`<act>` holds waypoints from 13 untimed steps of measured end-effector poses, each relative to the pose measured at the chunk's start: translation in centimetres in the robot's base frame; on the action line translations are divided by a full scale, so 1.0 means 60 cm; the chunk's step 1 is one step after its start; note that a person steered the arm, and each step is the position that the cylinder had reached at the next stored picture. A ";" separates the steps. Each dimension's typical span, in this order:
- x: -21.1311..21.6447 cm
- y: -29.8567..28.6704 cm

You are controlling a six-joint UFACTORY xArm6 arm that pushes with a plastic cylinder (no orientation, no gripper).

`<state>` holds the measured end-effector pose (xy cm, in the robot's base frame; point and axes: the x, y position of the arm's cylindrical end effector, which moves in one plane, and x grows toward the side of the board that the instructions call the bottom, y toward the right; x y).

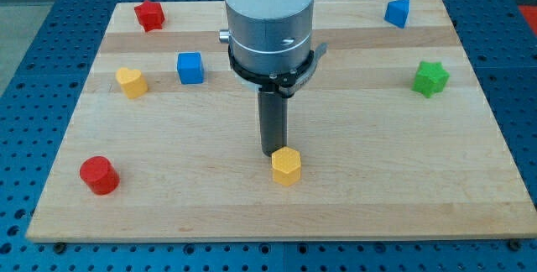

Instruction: Drag the cube to the bottom right of the board

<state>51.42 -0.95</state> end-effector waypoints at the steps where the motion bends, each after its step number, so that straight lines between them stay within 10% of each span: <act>1: 0.009 0.000; 6: -0.004 -0.118; 13: -0.315 -0.111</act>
<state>32.52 -7.60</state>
